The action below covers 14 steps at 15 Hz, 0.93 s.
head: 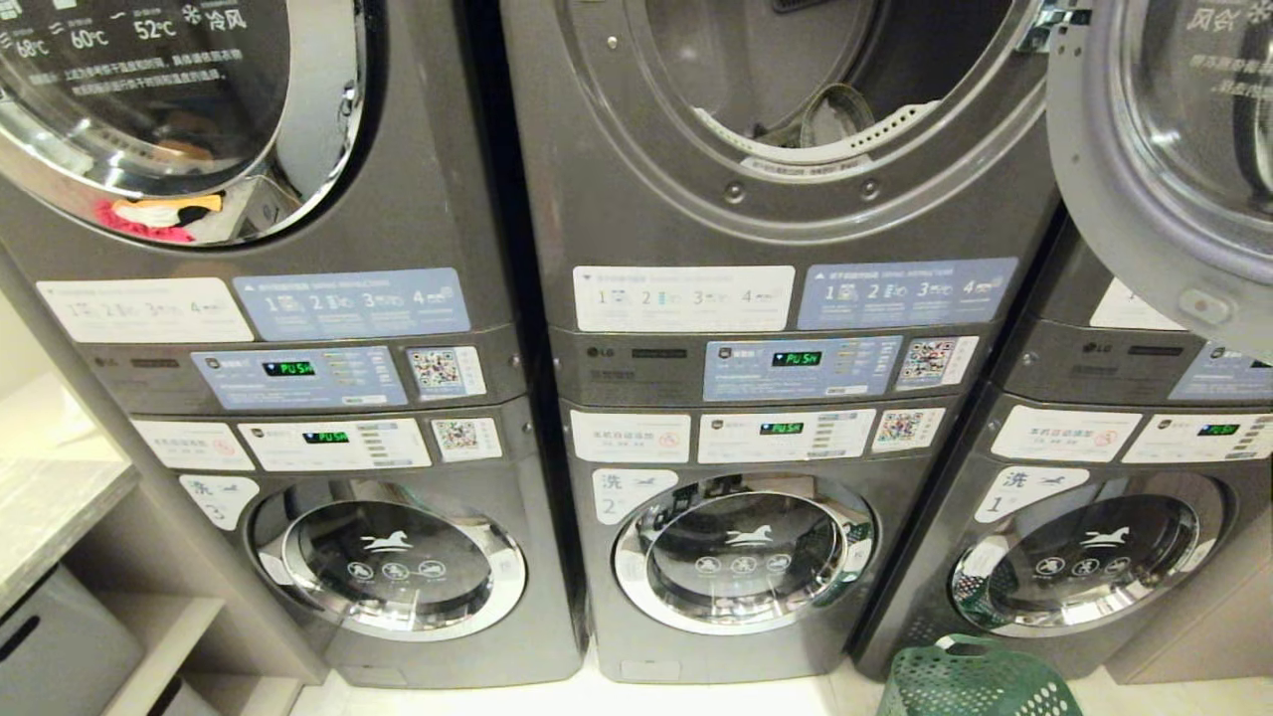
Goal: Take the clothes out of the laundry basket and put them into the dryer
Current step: Close the dryer
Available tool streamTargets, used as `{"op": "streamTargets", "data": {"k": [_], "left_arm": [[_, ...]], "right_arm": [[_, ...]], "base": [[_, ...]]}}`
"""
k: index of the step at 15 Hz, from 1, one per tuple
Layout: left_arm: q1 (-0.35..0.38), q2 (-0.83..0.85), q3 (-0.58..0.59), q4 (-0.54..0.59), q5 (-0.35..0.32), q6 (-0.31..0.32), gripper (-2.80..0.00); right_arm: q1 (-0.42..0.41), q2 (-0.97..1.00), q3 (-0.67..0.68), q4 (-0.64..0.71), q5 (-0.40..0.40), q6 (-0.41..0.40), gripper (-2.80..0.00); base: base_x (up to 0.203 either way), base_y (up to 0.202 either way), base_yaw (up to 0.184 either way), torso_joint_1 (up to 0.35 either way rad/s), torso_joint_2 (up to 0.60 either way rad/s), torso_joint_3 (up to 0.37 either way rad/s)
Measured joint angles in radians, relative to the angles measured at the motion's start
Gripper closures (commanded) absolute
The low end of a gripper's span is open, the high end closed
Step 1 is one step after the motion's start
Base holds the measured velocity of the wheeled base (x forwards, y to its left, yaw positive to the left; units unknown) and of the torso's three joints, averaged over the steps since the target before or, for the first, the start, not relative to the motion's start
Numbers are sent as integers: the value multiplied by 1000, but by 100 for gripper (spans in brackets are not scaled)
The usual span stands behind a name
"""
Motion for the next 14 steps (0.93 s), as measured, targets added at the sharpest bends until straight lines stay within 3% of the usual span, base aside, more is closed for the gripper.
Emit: {"op": "streamTargets", "data": {"k": [10,14], "left_arm": [[0,0,0,-1,0,-3,0],[0,0,0,0,0,-3,0]], "right_arm": [[0,-91,66,3,91,-2,0],[0,-99,58,3,282,-2,0]], "base": [[0,-197,1,3,3,3],[0,-113,0,2,3,2]]}}
